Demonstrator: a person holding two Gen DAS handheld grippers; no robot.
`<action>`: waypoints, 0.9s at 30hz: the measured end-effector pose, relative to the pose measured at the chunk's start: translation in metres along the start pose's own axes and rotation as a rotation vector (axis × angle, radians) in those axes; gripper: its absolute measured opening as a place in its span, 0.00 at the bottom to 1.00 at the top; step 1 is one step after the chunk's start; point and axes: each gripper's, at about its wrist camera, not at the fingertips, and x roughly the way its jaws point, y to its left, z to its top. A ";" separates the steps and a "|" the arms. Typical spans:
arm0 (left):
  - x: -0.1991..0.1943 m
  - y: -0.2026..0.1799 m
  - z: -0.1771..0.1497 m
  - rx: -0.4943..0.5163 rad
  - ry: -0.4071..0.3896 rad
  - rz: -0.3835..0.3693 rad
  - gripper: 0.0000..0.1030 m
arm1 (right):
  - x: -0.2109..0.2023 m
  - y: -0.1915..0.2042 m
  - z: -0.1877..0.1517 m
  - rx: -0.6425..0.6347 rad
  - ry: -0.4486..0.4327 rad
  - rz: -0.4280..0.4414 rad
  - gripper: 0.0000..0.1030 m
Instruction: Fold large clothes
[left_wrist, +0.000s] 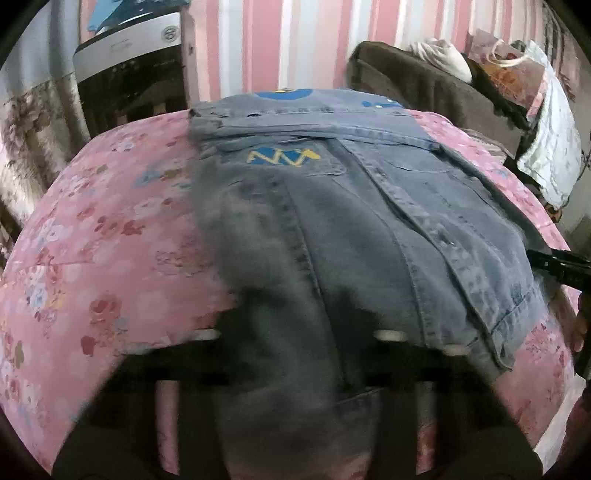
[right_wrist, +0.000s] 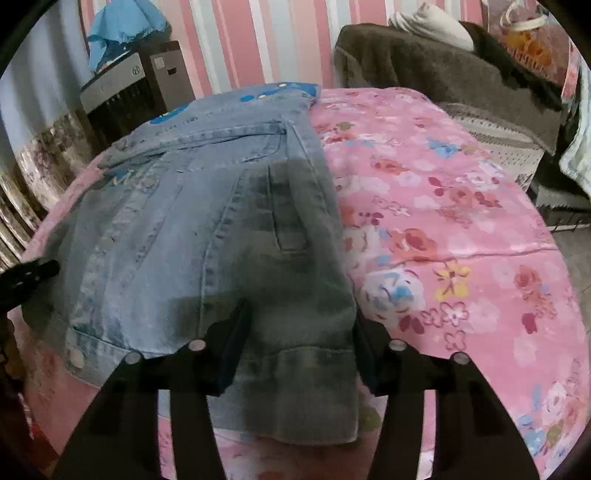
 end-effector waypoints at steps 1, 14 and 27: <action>-0.004 0.007 0.002 -0.017 -0.001 -0.014 0.16 | -0.003 0.002 0.001 0.001 -0.015 0.018 0.15; -0.036 0.057 0.002 -0.086 0.021 -0.083 0.40 | -0.025 0.018 -0.001 -0.052 -0.078 0.014 0.22; -0.009 0.034 -0.023 -0.008 0.069 -0.095 0.75 | -0.011 0.000 -0.022 -0.005 -0.006 0.058 0.43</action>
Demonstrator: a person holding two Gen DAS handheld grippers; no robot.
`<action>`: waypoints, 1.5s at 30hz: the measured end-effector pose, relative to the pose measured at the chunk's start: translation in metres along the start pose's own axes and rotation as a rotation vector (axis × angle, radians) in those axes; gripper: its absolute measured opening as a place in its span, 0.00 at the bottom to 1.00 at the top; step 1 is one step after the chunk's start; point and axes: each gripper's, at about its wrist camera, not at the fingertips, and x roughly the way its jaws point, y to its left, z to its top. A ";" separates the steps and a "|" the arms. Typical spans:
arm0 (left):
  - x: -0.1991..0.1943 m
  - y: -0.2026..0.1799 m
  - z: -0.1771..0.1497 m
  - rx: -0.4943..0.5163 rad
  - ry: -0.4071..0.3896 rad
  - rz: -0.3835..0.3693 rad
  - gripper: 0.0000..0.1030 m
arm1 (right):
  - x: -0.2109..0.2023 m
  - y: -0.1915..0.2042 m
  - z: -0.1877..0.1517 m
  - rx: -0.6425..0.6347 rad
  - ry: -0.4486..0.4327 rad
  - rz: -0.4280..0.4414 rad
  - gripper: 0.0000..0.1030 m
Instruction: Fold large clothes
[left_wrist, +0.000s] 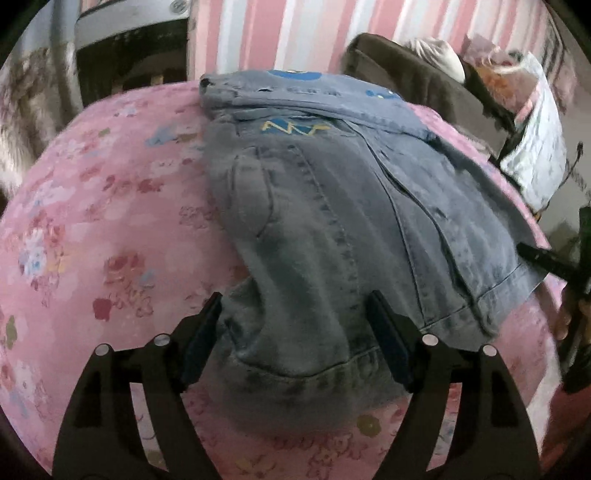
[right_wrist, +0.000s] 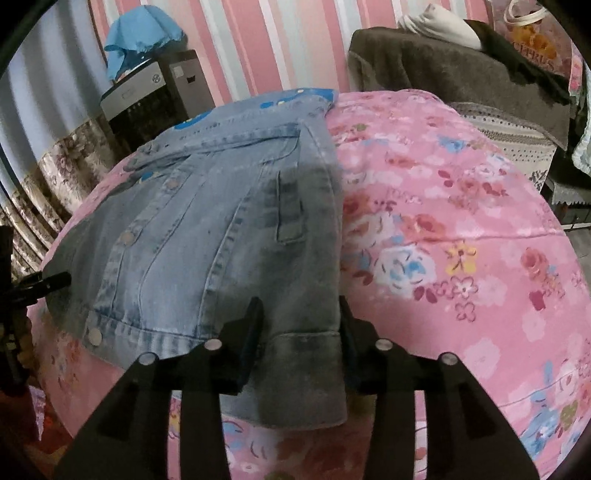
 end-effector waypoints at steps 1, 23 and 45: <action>0.001 -0.003 -0.001 0.010 0.001 0.001 0.74 | 0.001 -0.001 0.000 0.003 0.004 0.006 0.43; -0.048 -0.001 0.087 0.116 -0.208 0.025 0.14 | -0.036 0.043 0.107 -0.163 -0.251 -0.008 0.14; 0.095 0.060 0.306 0.108 -0.115 0.157 0.15 | 0.151 0.049 0.337 -0.224 -0.142 -0.234 0.14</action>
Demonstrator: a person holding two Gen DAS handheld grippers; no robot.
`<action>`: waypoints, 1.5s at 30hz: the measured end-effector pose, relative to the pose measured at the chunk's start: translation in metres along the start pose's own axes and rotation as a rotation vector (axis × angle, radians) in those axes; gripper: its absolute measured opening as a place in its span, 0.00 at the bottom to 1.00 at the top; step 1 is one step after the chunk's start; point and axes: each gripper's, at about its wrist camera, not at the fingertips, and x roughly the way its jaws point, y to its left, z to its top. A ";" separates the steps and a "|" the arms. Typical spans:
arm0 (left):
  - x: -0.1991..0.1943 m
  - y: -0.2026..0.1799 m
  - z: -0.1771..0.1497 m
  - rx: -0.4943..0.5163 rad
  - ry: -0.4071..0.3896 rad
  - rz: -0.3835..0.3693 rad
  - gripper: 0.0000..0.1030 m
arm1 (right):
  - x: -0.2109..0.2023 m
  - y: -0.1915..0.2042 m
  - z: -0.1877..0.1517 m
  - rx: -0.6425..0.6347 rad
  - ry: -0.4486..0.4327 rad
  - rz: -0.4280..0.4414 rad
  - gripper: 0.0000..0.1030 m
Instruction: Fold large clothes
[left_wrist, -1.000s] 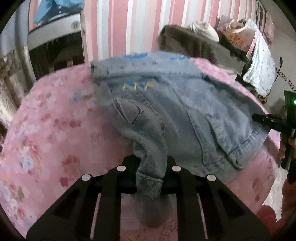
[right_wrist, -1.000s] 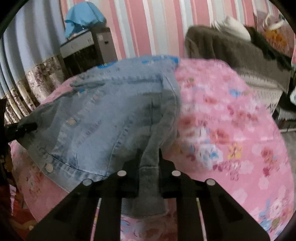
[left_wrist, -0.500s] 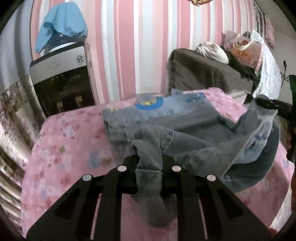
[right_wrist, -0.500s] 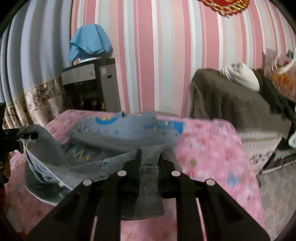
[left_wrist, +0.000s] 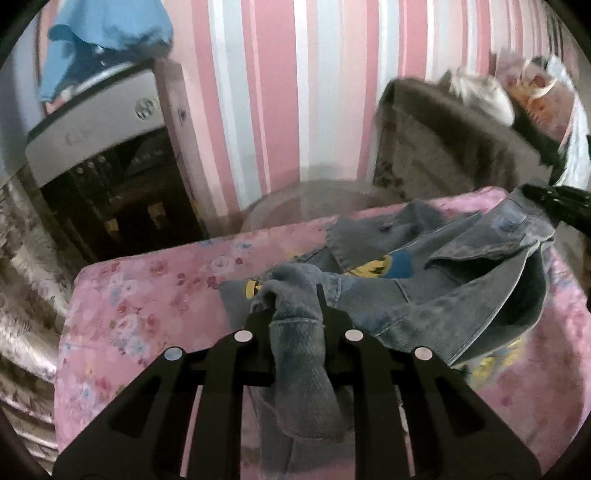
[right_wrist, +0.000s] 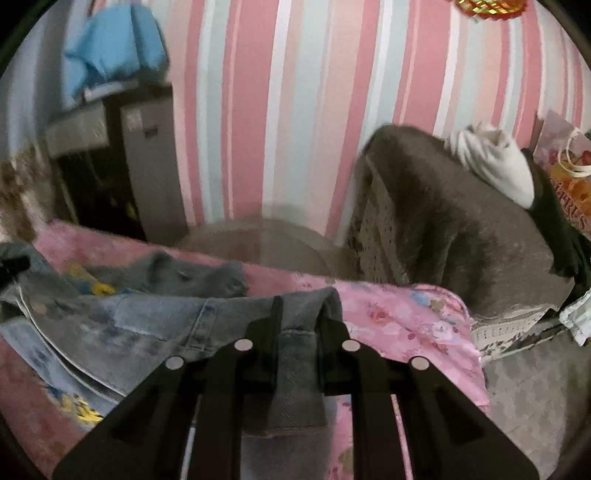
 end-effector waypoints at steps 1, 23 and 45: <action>0.019 0.001 -0.001 -0.005 0.028 0.001 0.15 | 0.015 0.000 -0.004 0.005 0.027 -0.001 0.15; -0.002 0.051 -0.012 -0.075 -0.014 -0.011 0.97 | -0.031 -0.046 -0.031 0.100 -0.061 0.140 0.64; 0.062 0.058 0.010 -0.103 0.030 -0.014 0.15 | 0.028 -0.032 -0.008 -0.006 -0.039 -0.013 0.01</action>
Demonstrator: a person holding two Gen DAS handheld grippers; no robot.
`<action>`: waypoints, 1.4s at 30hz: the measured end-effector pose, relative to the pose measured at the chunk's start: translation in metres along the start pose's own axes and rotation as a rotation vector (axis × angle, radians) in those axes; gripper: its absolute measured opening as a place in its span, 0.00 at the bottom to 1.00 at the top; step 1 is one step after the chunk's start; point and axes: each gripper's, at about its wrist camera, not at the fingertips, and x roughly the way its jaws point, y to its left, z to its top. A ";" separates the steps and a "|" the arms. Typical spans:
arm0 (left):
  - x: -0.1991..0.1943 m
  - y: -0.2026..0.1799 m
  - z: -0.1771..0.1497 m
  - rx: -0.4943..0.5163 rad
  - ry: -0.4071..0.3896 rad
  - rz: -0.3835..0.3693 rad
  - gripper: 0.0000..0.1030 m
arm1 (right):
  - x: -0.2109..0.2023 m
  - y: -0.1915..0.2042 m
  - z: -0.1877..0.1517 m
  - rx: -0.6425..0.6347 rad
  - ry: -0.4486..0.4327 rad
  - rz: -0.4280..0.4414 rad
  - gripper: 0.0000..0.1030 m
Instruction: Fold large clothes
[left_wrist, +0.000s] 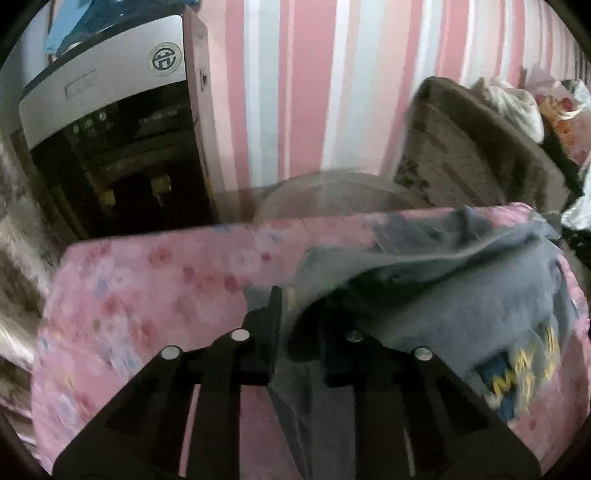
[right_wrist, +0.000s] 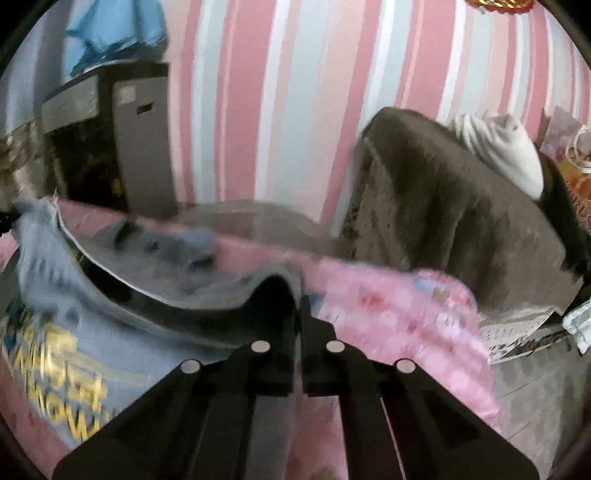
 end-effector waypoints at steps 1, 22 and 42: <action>0.007 0.004 0.008 -0.016 0.013 -0.010 0.15 | 0.008 -0.002 0.011 0.003 0.011 -0.015 0.01; 0.005 0.019 0.028 -0.101 -0.007 0.011 0.96 | 0.035 0.017 0.014 -0.011 0.161 0.136 0.53; 0.011 0.031 0.001 -0.099 0.050 -0.012 0.97 | 0.098 -0.010 0.030 0.184 0.273 0.072 0.08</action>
